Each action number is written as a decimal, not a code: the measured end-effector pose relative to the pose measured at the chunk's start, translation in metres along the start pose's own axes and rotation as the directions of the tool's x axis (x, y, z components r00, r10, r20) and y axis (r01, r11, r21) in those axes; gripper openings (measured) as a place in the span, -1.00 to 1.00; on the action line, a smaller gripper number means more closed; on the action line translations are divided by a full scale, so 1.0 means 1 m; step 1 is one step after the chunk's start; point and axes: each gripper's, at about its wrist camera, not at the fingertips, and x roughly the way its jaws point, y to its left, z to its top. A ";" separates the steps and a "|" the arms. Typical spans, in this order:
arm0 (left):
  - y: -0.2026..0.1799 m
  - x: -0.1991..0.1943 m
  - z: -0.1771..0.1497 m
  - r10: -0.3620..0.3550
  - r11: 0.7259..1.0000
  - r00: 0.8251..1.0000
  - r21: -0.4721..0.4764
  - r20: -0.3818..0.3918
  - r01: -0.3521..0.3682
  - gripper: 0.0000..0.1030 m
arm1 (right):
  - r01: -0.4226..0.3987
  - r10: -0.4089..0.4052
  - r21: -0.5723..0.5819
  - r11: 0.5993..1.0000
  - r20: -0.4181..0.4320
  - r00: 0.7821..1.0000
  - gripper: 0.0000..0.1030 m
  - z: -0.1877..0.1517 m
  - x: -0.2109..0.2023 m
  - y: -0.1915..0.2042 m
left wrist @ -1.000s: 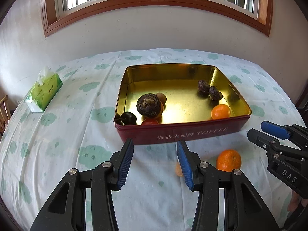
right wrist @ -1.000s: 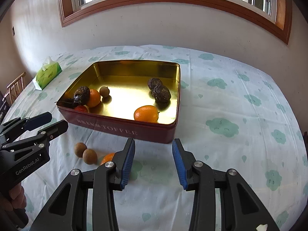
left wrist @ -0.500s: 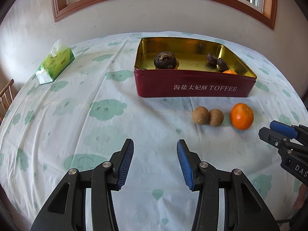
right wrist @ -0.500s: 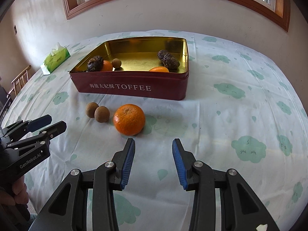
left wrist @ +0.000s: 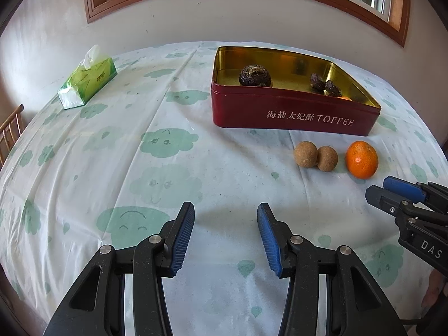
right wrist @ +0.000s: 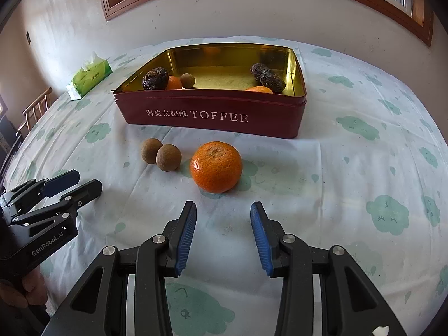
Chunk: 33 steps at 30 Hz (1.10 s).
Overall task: Organize fruits
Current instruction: 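Close the right tool on the tangerine, then close the left tool on the two brown longans while the right tool holds the tangerine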
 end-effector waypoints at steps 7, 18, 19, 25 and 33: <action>0.002 0.003 0.000 -0.001 1.000 1.000 0.000 0.011 0.001 -0.04 | 0.004 -0.004 -0.018 1.000 0.007 1.000 -0.17 0.010 0.011 0.009; -0.006 0.009 0.008 -0.010 1.000 1.000 0.012 0.015 0.010 0.00 | 0.035 -0.034 -0.034 0.999 0.028 0.999 -0.26 0.024 0.022 0.012; -0.008 0.009 0.009 -0.010 1.000 1.000 0.016 0.016 0.010 0.00 | 0.034 -0.033 -0.033 0.999 0.030 0.999 -0.28 0.024 0.022 0.011; -0.020 0.013 0.013 -0.027 0.999 1.000 0.035 0.013 0.026 0.00 | 0.064 -0.064 -0.005 0.998 0.040 0.997 -0.29 0.022 0.019 -0.004; -0.039 0.015 0.014 -0.056 0.997 0.998 0.061 0.013 0.055 0.00 | 0.128 -0.131 0.061 0.990 0.051 0.990 -0.30 0.013 0.008 -0.049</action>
